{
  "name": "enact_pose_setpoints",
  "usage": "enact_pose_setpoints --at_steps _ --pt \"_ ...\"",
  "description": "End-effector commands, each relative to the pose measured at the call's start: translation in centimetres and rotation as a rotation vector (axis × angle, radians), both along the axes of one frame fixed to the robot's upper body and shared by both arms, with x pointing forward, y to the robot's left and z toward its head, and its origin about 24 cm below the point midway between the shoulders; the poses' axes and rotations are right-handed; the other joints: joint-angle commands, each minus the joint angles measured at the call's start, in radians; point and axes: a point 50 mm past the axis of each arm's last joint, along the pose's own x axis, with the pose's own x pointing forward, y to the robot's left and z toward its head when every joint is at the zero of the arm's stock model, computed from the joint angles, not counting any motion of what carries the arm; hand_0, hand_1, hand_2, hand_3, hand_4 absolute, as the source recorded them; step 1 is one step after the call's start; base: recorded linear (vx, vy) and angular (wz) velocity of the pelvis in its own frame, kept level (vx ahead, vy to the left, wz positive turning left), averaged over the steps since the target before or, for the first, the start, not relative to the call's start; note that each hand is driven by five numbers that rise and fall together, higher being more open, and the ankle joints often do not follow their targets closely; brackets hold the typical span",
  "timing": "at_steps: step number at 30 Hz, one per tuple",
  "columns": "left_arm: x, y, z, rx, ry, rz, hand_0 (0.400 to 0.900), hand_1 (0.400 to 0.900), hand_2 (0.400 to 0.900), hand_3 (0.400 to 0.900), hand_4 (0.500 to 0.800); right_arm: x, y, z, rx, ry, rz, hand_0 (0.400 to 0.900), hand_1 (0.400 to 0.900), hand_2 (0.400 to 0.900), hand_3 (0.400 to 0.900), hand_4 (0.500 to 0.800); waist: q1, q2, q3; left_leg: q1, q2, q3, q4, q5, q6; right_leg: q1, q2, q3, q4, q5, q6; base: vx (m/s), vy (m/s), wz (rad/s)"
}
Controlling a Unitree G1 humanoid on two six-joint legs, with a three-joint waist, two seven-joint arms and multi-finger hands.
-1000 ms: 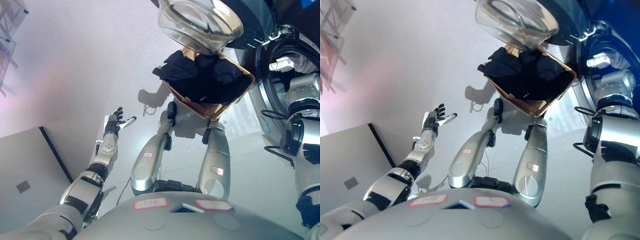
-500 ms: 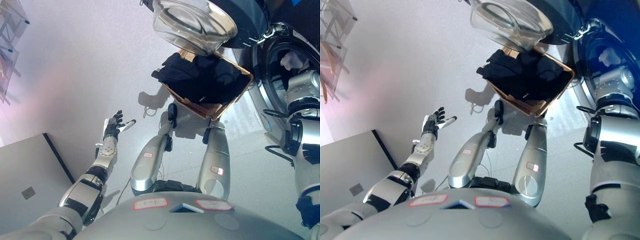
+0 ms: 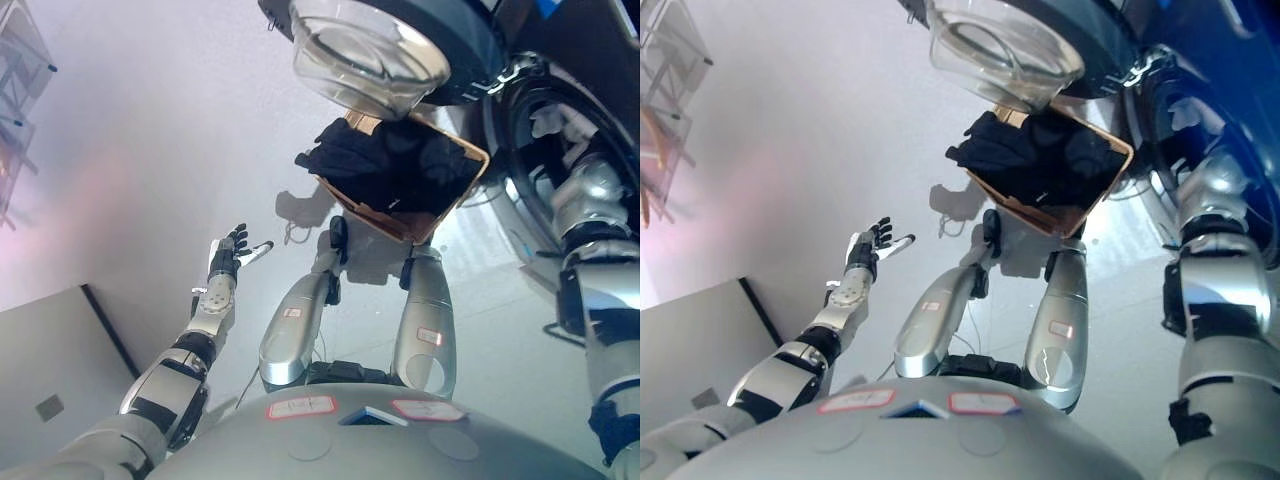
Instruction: Put the clothes in the basket into the washing machine.
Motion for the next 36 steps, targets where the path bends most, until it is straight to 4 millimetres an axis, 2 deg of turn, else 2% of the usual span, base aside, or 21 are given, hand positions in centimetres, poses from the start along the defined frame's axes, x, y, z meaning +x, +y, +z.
enact_pose_setpoints --at_steps 1,2,4,9,16,21,22,23,24,27,30,36 --pt "-3.3 2.3 -1.8 0.069 0.126 0.067 0.9 0.9 0.9 0.9 0.8 -1.4 2.3 -3.4 -0.036 0.092 0.134 0.9 0.9 0.9 0.9 0.8 -0.01 -0.044 -0.085 -0.057 0.016 -0.024 0.064 -0.026 -0.027 0.116 0.034 -0.03 -0.146 0.045 0.004 0.03 -0.062 0.1" --pt "-3.6 2.7 -1.9 0.082 0.149 0.07 0.9 0.9 0.9 0.9 0.8 -3.2 3.5 -6.2 0.004 0.154 0.156 0.9 0.9 0.9 0.9 0.8 -0.017 -0.072 -0.087 -0.038 0.018 -0.03 0.067 -0.035 -0.024 0.144 0.035 -0.036 -0.158 0.047 0.005 0.04 -0.052 0.09" --pt "-4.0 3.1 -2.1 0.093 0.17 0.082 0.9 0.9 0.9 0.9 0.8 -4.9 4.3 -8.4 0.054 0.212 0.158 0.9 0.9 0.9 0.9 0.8 -0.021 -0.1 -0.091 -0.017 0.018 -0.036 0.071 -0.046 -0.02 0.172 0.037 -0.038 -0.172 0.051 0.008 0.04 -0.036 0.02" --pt "-4.8 4.3 -2.3 0.127 0.218 0.098 0.9 0.9 0.9 0.9 0.8 -8.6 5.3 -12.2 0.137 0.346 0.127 0.9 0.9 0.9 0.9 0.8 -0.023 -0.159 -0.093 0.021 0.016 -0.035 0.118 -0.091 -0.003 0.222 0.038 -0.038 -0.165 0.044 0.012 0.04 0.01 -0.1" --pt "-6.5 5.0 -3.0 0.134 0.3 0.099 0.9 0.9 0.9 0.9 0.8 -16.4 5.8 -17.2 0.243 0.622 0.032 0.9 0.9 0.9 0.9 0.8 -0.022 -0.217 -0.146 0.142 0.017 -0.036 0.085 -0.119 0.003 0.356 0.046 -0.044 -0.216 0.039 0.028 0.09 0.024 -0.03" --pt "-8.3 5.3 -3.6 0.128 0.369 0.095 0.9 0.9 0.9 0.9 0.8 -22.0 7.0 -19.5 0.276 0.834 0.031 0.9 0.9 0.9 0.9 0.8 -0.032 -0.236 -0.225 0.227 0.018 -0.036 -0.013 -0.102 -0.003 0.428 0.039 -0.049 -0.303 0.072 0.048 0.11 0.042 -0.01" --pt "-8.3 5.3 -3.6 0.128 0.369 0.095 0.9 0.9 0.9 0.9 0.8 -22.0 7.0 -19.5 0.276 0.834 0.031 0.9 0.9 0.9 0.9 0.8 -0.032 -0.236 -0.224 0.231 0.018 -0.035 -0.017 -0.101 -0.003 0.431 0.039 -0.048 -0.306 0.073 0.048 0.11 0.051 -0.04" --pt "-9.0 5.2 -3.9 0.132 0.402 0.076 0.9 0.9 0.9 0.9 0.8 -23.5 7.4 -20.0 0.276 0.896 0.043 0.9 0.9 0.9 0.9 0.8 -0.034 -0.237 -0.25 0.262 0.016 -0.033 -0.049 -0.095 -0.003 0.455 0.039 -0.049 -0.337 0.086 0.054 0.08 0.031 -0.03" --pt "-9.1 5.2 -3.9 0.132 0.403 0.076 0.9 0.9 0.9 0.9 0.8 -23.5 7.4 -20.0 0.276 0.897 0.043 0.9 0.9 0.9 0.9 0.8 -0.033 -0.237 -0.249 0.265 0.016 -0.033 -0.051 -0.095 -0.003 0.457 0.039 -0.049 -0.338 0.086 0.054 0.11 0.046 -0.06" --pt "-10.9 4.8 -4.7 0.121 0.49 0.036 0.9 0.9 0.9 0.9 0.8 -25.7 7.9 -20.6 0.311 0.967 0.049 0.9 0.9 0.9 0.9 0.8 -0.04 -0.235 -0.287 0.328 0.02 -0.016 -0.112 -0.082 -0.007 0.507 0.037 -0.046 -0.389 0.102 0.065 0.08 0.048 -0.06" --pt "-11.6 4.8 -4.9 0.125 0.522 0.016 0.9 0.9 0.9 0.9 0.8 -26.5 8.2 -20.7 0.328 0.995 0.056 0.9 0.9 0.9 0.9 0.8 -0.045 -0.233 -0.296 0.362 0.021 -0.013 -0.148 -0.068 -0.01 0.531 0.04 -0.043 -0.395 0.099 0.065 0.06 0.034 -0.04" --pt "-12.6 4.3 -5.2 0.111 0.569 -0.02 0.9 0.9 0.9 0.9 0.8 -26.8 8.3 -20.8 0.341 1.009 0.08 0.9 0.9 0.9 0.9 0.8 -0.05 -0.229 -0.321 0.411 0.017 -0.006 -0.163 -0.079 -0.005 0.579 0.039 -0.036 -0.409 0.094 0.071 0.06 0.022 -0.07"
